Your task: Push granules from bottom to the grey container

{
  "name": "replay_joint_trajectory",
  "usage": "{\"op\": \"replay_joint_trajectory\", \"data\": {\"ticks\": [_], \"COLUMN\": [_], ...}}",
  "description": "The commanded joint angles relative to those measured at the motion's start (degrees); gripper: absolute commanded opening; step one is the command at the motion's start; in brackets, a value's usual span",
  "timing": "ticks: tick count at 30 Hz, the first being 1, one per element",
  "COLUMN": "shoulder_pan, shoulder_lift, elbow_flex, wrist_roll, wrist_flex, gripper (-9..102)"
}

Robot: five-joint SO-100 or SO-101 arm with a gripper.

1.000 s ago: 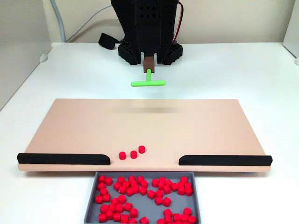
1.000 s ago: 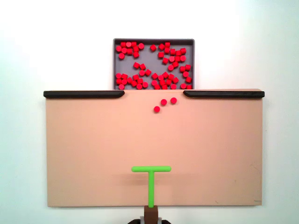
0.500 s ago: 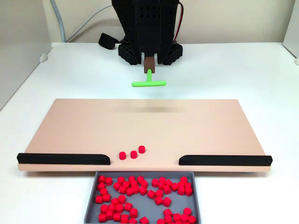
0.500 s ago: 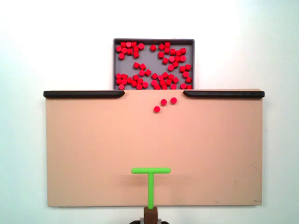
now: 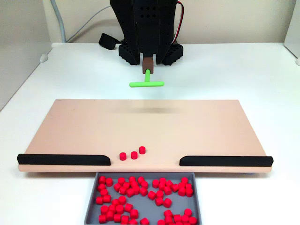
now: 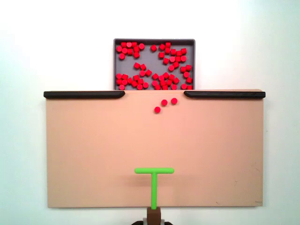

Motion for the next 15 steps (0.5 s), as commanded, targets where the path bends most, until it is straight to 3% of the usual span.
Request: {"op": "replay_joint_trajectory", "data": {"ticks": [1, 15], "shoulder_pan": [1.41, 4.57], "shoulder_lift": [0.88, -2.55], "elbow_flex": [-0.26, 0.09], "wrist_roll": [-1.67, -6.15], "wrist_flex": [-0.44, -3.25], "gripper": [0, 0]}}
